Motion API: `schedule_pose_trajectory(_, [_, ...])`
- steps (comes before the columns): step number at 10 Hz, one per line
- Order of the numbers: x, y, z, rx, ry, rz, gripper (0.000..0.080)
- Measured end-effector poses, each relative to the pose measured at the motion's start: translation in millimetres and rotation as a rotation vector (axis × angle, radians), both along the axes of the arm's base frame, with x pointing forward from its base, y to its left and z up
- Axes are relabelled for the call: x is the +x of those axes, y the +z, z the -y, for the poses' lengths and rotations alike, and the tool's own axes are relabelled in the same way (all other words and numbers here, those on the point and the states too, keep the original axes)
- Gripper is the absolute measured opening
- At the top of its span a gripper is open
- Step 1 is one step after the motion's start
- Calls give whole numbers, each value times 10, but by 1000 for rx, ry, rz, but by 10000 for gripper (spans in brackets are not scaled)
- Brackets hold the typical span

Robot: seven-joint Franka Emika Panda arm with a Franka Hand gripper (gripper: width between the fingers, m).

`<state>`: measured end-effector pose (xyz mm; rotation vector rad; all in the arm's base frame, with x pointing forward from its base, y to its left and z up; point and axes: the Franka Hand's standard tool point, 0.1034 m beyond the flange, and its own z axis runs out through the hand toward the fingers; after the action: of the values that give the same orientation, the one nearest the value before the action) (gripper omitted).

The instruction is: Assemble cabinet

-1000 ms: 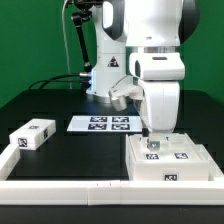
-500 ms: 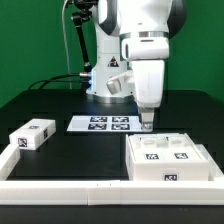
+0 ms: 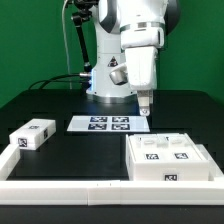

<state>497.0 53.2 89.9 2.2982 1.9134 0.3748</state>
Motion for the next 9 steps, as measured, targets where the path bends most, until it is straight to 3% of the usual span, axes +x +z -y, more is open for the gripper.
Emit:
schedule_pose_trajectory(2, [-7,-5,7,6,-19,0,797])
schedule_pose_trajectory(4, [-95,-33,-6,113,-317,7,797])
schedule_pose_trajectory(5, [-132,-59,-27,144,-418,-6,797])
schedule_pose_trajectory(9, [-137,-97,20,208,-654,-31,797])
